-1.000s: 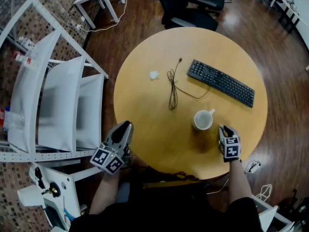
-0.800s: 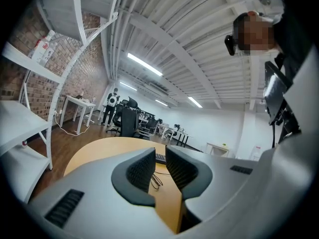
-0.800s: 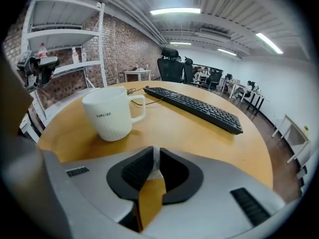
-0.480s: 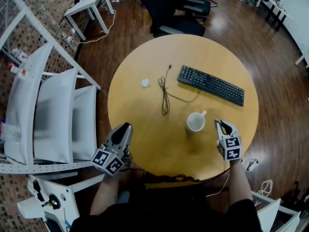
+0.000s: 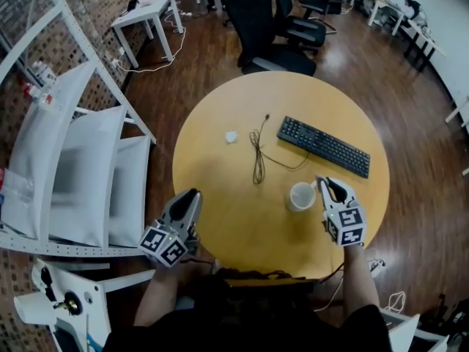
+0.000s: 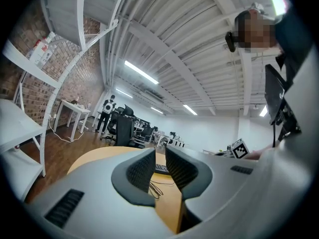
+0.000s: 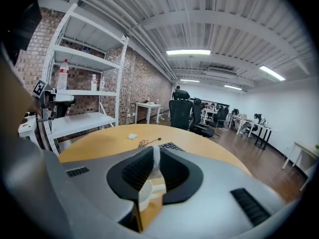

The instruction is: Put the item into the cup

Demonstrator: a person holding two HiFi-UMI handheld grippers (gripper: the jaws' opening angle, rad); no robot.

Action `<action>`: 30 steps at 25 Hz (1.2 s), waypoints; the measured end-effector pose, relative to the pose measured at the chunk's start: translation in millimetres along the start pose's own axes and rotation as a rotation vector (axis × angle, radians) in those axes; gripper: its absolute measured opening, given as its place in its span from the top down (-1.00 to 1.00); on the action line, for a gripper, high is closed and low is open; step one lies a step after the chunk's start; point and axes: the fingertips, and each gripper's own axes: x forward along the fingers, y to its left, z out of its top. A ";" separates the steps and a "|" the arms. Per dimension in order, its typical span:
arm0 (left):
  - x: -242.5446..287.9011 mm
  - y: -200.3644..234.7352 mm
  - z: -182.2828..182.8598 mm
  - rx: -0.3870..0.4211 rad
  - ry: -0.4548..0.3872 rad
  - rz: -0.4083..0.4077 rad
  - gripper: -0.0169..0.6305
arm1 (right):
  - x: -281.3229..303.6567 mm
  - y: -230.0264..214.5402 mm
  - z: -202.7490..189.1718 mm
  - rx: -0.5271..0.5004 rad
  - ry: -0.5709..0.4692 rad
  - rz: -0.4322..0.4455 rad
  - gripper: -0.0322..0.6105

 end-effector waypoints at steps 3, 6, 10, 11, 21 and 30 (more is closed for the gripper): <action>-12.0 8.6 3.6 -0.001 -0.014 0.021 0.77 | 7.1 14.6 -1.2 -0.022 0.012 0.023 0.79; -22.2 15.7 4.7 -0.005 -0.023 0.039 0.77 | 14.2 24.2 -6.8 -0.036 0.026 0.041 0.79; -33.3 21.9 2.3 -0.009 -0.023 0.059 0.77 | 18.6 32.3 -17.7 -0.011 0.050 0.044 0.74; -34.9 22.4 2.3 -0.009 -0.022 0.060 0.77 | 18.9 33.2 -19.3 0.003 0.054 0.042 0.74; -31.0 18.7 2.3 -0.001 -0.018 0.036 0.77 | 10.2 25.0 -25.6 0.039 0.038 0.026 0.69; 6.4 -0.4 9.3 0.045 -0.029 -0.053 0.77 | -43.3 -13.2 2.0 0.178 -0.126 -0.087 0.69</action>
